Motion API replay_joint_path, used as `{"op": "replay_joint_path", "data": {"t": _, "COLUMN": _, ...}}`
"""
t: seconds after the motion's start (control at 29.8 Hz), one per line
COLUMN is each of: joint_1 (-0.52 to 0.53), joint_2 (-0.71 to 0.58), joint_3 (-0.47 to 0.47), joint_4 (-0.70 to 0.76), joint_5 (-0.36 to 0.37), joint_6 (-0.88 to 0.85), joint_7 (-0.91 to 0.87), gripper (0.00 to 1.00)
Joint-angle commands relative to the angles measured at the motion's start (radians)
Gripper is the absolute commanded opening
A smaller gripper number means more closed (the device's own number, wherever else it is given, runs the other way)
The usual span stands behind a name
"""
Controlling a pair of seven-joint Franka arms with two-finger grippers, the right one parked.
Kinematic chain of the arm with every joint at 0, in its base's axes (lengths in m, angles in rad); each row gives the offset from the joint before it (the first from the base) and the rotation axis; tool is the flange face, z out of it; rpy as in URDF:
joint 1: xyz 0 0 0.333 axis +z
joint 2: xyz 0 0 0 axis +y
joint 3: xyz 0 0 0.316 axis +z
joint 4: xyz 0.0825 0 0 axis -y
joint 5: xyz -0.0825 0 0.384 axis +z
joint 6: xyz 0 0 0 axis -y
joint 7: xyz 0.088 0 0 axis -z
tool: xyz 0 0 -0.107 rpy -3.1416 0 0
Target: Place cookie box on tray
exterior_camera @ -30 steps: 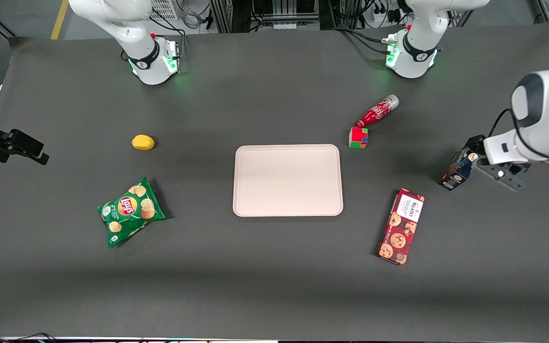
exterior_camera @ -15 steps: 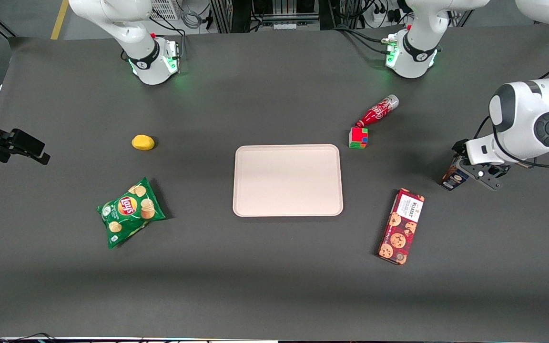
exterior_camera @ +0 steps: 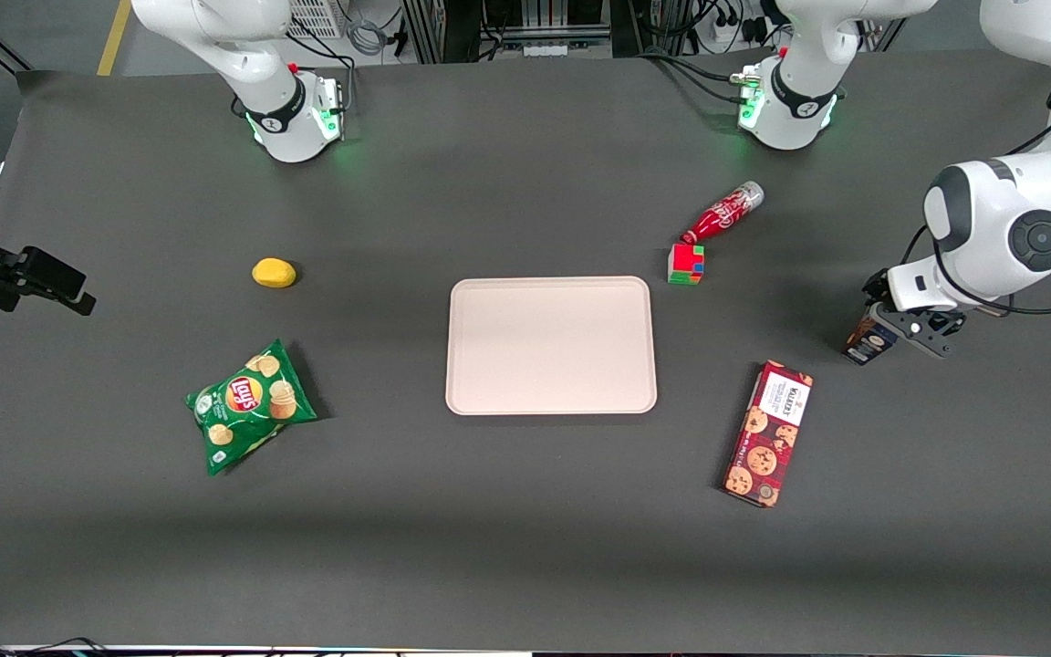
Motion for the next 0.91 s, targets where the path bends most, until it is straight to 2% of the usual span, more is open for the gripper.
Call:
{"op": "replay_joint_path", "data": {"t": 0.0, "joint_1": -0.003, "joint_2": -0.006, "joint_3": 0.004, "joint_4": -0.007, "joint_5": -0.035, "joint_6": 0.014, "joint_7": 0.023, "gripper": 0.35}}
{"op": "replay_joint_path", "data": {"t": 0.17, "joint_1": -0.003, "joint_2": -0.008, "joint_3": 0.004, "joint_4": 0.004, "joint_5": -0.038, "joint_6": -0.005, "joint_7": 0.02, "gripper": 0.28}}
{"op": "replay_joint_path", "data": {"t": 0.4, "joint_1": -0.007, "joint_2": -0.02, "joint_3": 0.001, "joint_4": 0.053, "joint_5": -0.04, "joint_6": -0.058, "joint_7": -0.011, "gripper": 0.28}}
{"op": "replay_joint_path", "data": {"t": 0.61, "joint_1": -0.011, "joint_2": -0.055, "joint_3": -0.002, "joint_4": 0.248, "joint_5": -0.119, "joint_6": -0.345, "joint_7": -0.057, "gripper": 0.28}}
{"op": "replay_joint_path", "data": {"t": 0.74, "joint_1": -0.017, "joint_2": -0.058, "joint_3": -0.014, "joint_4": 0.421, "joint_5": -0.121, "joint_6": -0.546, "joint_7": -0.187, "gripper": 0.28}}
{"op": "replay_joint_path", "data": {"t": 0.87, "joint_1": -0.017, "joint_2": -0.055, "joint_3": -0.09, "joint_4": 0.579, "joint_5": -0.115, "joint_6": -0.699, "joint_7": -0.354, "gripper": 0.28}}
